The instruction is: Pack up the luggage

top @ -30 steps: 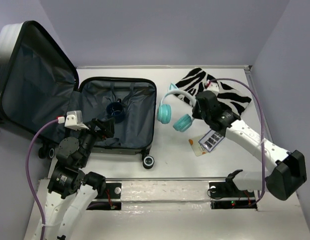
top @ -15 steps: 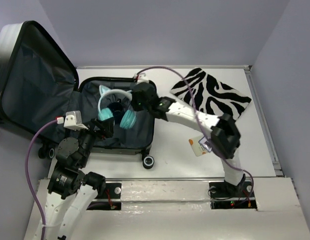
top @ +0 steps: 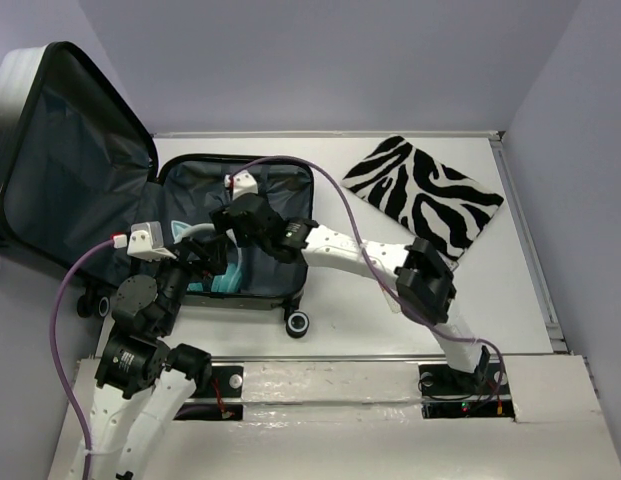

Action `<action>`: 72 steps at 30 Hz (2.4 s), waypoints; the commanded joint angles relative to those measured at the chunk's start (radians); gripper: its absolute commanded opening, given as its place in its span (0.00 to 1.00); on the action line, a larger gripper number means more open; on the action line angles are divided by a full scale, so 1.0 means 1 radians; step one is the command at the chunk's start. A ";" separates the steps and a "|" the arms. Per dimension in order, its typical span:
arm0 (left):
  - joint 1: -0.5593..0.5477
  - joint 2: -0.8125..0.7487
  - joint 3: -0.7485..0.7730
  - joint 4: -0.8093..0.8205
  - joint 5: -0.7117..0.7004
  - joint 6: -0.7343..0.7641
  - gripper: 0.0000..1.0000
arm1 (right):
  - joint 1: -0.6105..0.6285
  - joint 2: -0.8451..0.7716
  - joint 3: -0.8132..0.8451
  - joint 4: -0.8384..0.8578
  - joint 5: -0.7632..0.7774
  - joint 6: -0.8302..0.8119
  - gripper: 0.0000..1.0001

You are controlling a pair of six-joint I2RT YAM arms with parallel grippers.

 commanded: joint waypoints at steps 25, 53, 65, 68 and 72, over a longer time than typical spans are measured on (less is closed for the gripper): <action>-0.130 -0.203 0.013 0.046 -0.030 -0.001 0.99 | -0.872 -1.003 -1.270 -0.328 0.007 0.488 0.96; -0.206 -0.204 0.013 0.046 -0.044 0.000 0.99 | -0.557 -0.859 -1.008 -0.366 0.105 0.547 0.07; -0.186 -0.155 0.014 0.043 -0.045 -0.001 0.99 | -0.200 -0.516 -0.326 -0.302 0.050 0.359 0.07; -0.175 -0.147 0.014 0.043 -0.047 -0.001 0.99 | -0.190 -0.378 -0.155 -0.284 -0.039 0.304 0.33; -0.172 -0.147 0.014 0.034 -0.055 -0.005 0.99 | -0.200 -0.311 -0.086 -0.337 0.014 0.293 1.00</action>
